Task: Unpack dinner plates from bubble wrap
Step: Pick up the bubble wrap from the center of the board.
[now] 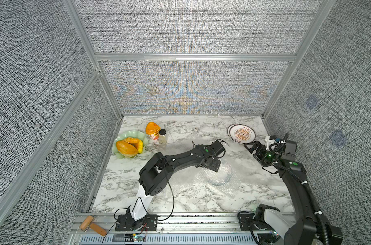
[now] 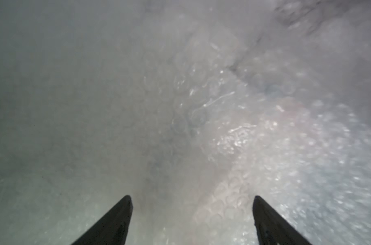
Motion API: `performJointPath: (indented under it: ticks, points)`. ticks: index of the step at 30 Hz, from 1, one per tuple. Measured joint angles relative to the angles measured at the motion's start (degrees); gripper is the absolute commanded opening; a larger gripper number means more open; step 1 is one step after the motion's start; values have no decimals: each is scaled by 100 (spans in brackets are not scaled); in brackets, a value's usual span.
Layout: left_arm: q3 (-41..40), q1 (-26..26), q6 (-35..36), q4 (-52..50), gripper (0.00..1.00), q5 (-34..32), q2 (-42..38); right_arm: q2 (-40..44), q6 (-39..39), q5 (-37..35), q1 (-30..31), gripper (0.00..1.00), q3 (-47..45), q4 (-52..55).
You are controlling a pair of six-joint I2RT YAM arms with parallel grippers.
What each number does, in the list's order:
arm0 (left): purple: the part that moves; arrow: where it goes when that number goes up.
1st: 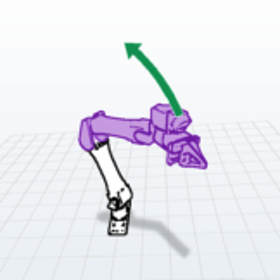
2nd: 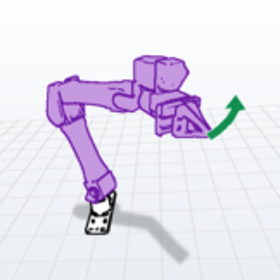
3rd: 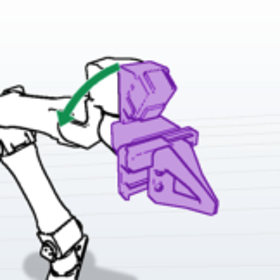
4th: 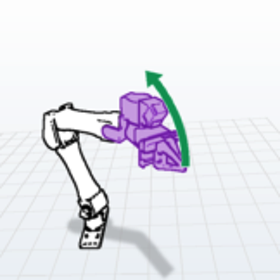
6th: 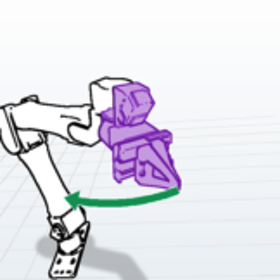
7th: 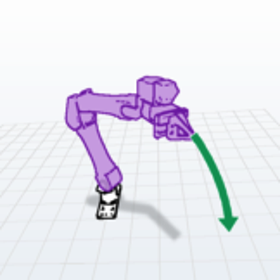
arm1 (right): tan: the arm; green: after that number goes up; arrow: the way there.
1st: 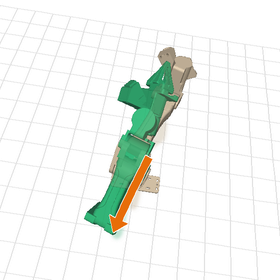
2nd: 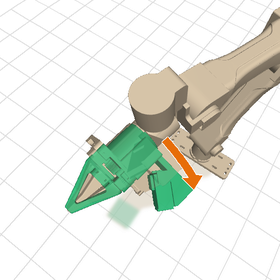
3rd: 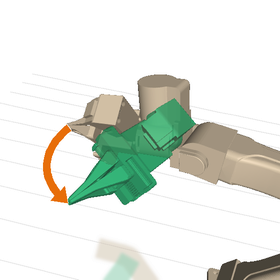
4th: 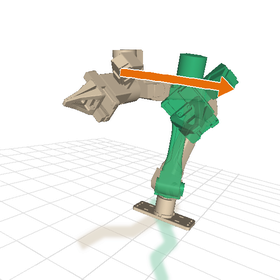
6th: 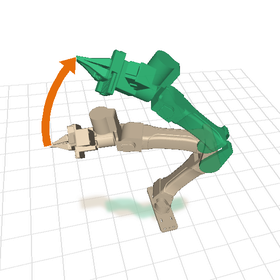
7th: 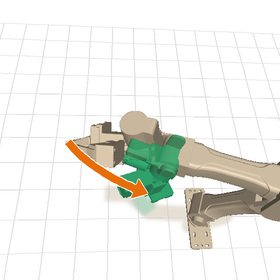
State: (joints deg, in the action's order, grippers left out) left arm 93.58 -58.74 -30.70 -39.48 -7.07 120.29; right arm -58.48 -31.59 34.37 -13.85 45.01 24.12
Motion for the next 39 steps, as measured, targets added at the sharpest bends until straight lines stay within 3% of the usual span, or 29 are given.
performJointPath:
  ticks: [3,6,9,12,17,22,30,39]
  points:
    - [74,-57,-149,-289,56,-278,57,9,0,46,0,99,-7,0]
    - [155,-59,-273,-479,27,-516,90,13,0,85,7,99,-11,-9]
    - [162,-48,-396,-612,9,-686,63,4,-7,127,44,99,-42,-44]
    - [127,-48,-457,-693,1,-811,-111,-35,-22,157,151,99,-50,-39]
    - [208,35,-579,-787,0,-1067,-358,-24,4,103,354,99,-50,9]
    - [-81,501,-669,-896,0,-1150,-857,170,129,-81,597,99,-136,306]
    - [-820,1843,-518,-717,0,-951,-1773,636,214,-317,1329,99,-289,868]
    - [-940,3154,-208,-520,0,-450,-2341,973,168,-531,1788,99,-251,1204]
